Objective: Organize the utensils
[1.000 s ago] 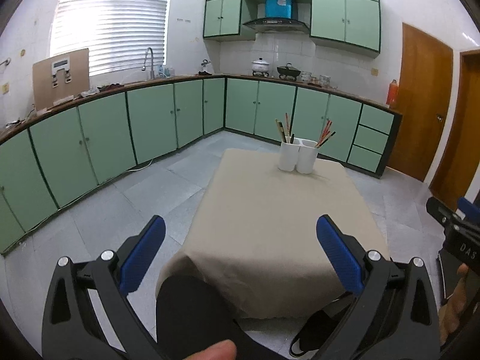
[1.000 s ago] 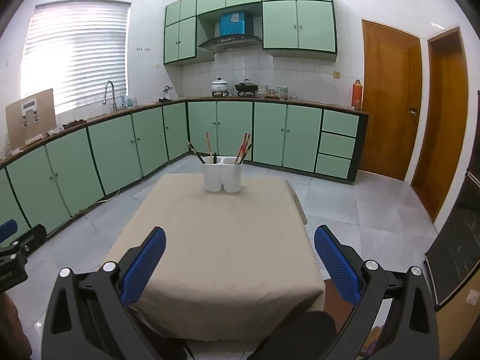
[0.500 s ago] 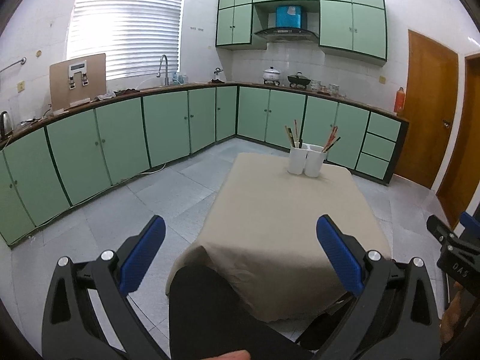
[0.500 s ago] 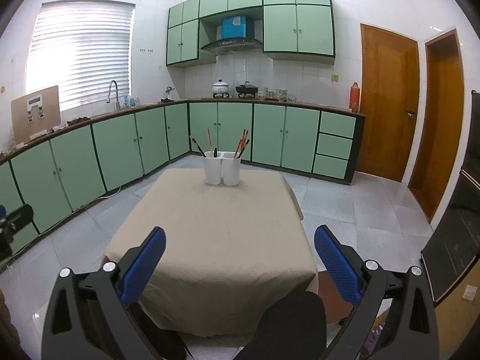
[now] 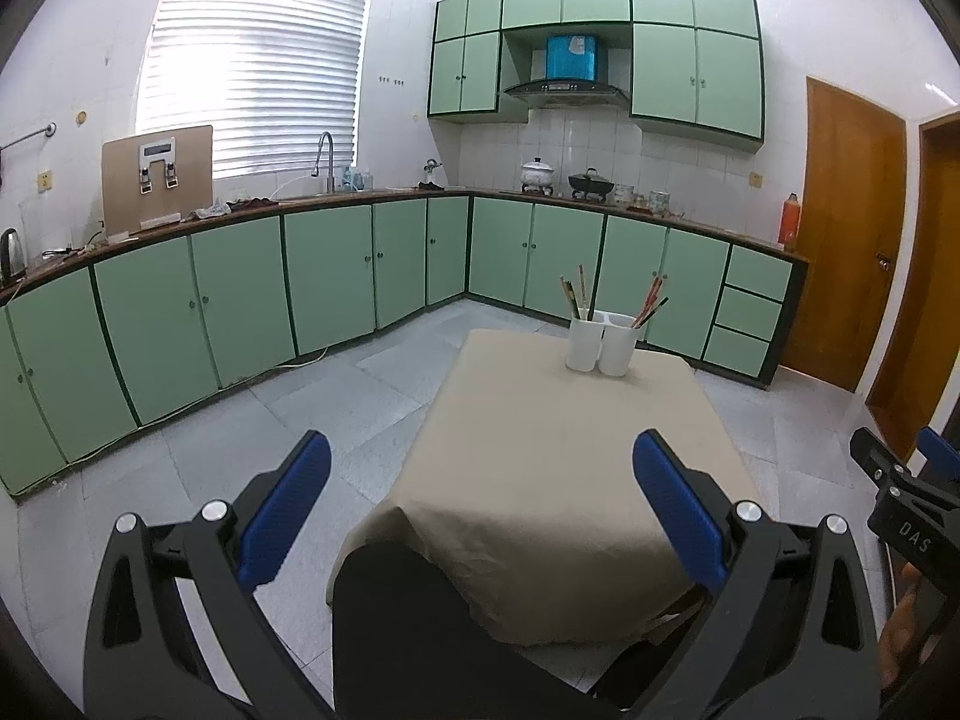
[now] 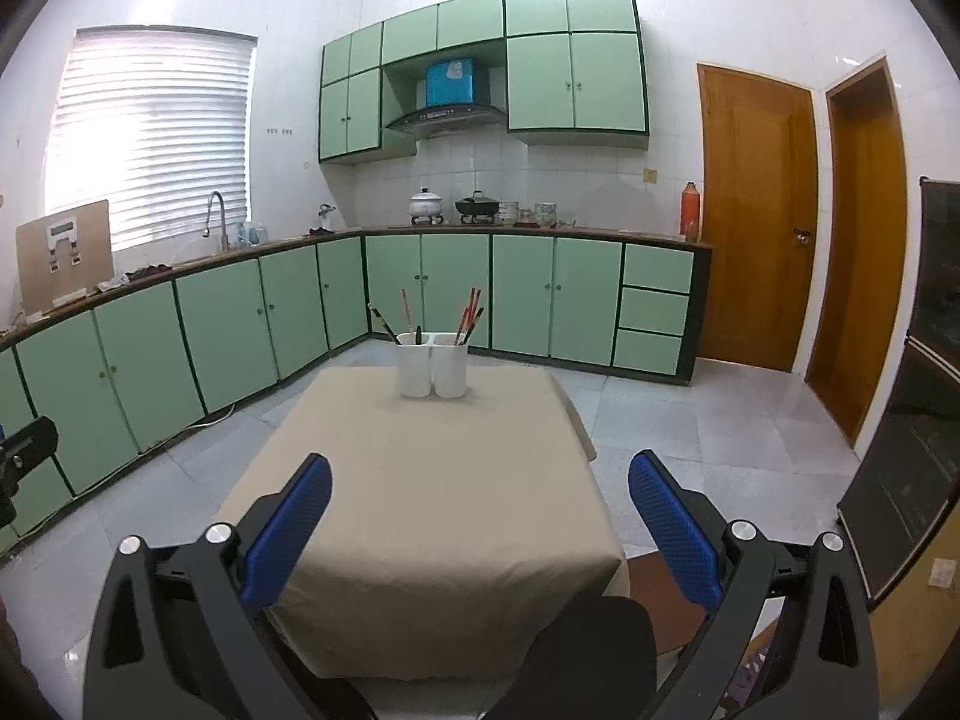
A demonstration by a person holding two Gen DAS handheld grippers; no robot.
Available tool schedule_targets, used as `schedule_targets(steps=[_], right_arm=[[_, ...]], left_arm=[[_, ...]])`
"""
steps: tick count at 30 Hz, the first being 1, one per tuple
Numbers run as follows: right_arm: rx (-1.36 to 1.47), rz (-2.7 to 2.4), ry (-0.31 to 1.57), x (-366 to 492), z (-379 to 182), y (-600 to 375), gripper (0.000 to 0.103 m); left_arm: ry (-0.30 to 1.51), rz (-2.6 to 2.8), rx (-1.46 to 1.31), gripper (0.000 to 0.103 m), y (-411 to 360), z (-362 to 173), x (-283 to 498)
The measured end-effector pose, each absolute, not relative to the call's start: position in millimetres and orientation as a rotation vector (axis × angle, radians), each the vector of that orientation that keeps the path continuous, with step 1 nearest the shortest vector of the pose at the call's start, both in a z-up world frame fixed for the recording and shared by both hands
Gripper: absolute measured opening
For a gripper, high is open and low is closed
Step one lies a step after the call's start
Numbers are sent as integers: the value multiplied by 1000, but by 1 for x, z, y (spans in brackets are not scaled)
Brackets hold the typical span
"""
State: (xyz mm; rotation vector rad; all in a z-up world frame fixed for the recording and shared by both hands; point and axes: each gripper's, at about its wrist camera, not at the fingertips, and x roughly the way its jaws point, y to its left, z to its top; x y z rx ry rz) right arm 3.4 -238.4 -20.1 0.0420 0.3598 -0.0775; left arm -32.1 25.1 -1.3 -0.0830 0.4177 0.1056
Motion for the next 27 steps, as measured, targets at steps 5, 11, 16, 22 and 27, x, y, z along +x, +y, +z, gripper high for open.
schedule_targets(steps=[5, 11, 16, 22, 27], right_arm=[[52, -84, 350, 1, -20, -242, 97], [53, -82, 349, 1, -20, -240, 97], [57, -86, 348, 0, -21, -241, 97], [59, -87, 348, -1, -22, -240, 97], [63, -88, 349, -2, -23, -240, 97]], left_arm=[[413, 110, -80, 98, 24, 0, -36], [408, 122, -82, 98, 24, 2, -37], [413, 118, -86, 98, 23, 2, -37], [414, 117, -92, 98, 26, 2, -36], [416, 116, -94, 98, 26, 3, -36]])
